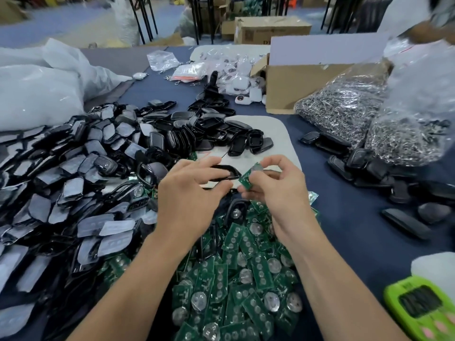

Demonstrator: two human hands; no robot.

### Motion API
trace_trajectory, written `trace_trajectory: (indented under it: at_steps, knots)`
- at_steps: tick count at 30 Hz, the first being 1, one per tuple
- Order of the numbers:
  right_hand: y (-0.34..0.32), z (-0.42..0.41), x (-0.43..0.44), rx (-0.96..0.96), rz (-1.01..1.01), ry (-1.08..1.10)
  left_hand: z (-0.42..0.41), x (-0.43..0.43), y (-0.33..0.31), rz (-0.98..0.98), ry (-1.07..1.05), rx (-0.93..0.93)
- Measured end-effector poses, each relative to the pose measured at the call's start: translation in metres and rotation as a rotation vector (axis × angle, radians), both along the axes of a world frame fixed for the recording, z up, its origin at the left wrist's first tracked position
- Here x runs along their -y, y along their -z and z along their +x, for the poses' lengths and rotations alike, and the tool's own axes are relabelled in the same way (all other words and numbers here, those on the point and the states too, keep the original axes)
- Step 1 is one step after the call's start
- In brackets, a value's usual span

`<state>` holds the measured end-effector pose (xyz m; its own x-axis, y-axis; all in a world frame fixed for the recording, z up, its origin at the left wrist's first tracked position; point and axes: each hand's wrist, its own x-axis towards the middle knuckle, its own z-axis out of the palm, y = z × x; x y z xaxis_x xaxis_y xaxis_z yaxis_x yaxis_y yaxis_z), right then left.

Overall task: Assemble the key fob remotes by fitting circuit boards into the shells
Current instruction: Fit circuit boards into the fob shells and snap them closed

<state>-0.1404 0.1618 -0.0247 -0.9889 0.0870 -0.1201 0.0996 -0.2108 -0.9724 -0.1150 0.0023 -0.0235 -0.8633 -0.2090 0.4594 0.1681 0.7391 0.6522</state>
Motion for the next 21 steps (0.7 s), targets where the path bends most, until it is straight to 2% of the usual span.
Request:
trace_trajectory:
  at_steps: [2,7,11,21]
  knots:
    - [0.004,-0.003,0.001,-0.013,0.102,0.009,-0.001,0.002,0.003,0.026,0.021,0.010]
    - [0.006,-0.004,0.003,-0.114,0.323,0.067,-0.004,0.005,0.003,0.330,0.116,0.113]
    - [0.004,-0.001,0.001,-0.237,0.617,0.234,-0.008,0.008,0.003,0.302,0.153,0.149]
    - [-0.002,0.010,0.012,-0.279,0.533,0.114,-0.010,0.014,0.009,0.411,0.119,0.144]
